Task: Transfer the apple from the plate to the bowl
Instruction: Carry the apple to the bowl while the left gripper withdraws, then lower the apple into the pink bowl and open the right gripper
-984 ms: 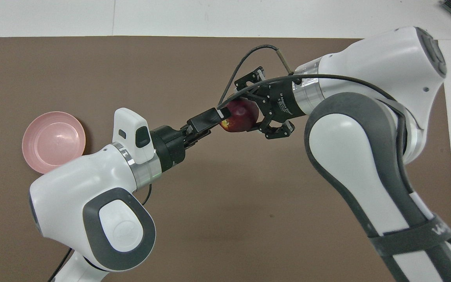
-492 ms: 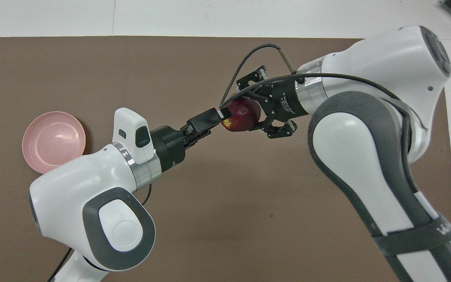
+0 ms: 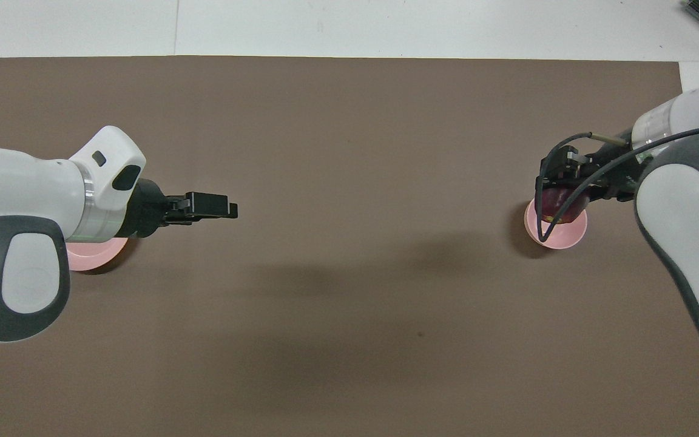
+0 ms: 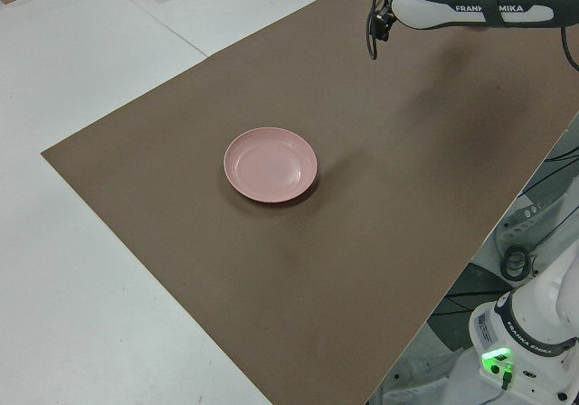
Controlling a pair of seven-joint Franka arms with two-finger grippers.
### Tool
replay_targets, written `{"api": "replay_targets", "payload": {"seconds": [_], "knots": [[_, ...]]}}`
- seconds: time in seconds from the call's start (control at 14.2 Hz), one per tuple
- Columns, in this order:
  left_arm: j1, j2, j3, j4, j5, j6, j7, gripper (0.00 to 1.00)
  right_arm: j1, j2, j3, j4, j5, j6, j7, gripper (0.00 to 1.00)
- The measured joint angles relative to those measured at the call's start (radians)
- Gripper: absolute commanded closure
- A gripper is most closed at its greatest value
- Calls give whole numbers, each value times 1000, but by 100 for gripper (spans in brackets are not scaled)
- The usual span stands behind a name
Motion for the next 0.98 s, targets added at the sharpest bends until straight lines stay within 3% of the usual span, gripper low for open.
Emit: {"api": "replay_targets", "payload": {"seconds": [0.21,0.63,0.98], "knots": [[-1,12,64,38,197,-41,1,0,-23,24,0,-94,-83,147,-107,100],[-1,20,196,226,321,-223,149,0,-59,78,1,-161,-96,242,-169,100],[-3,21,181,418,428,-449,178,0,-59,100,2,-200,-96,300,-169,100]]}}
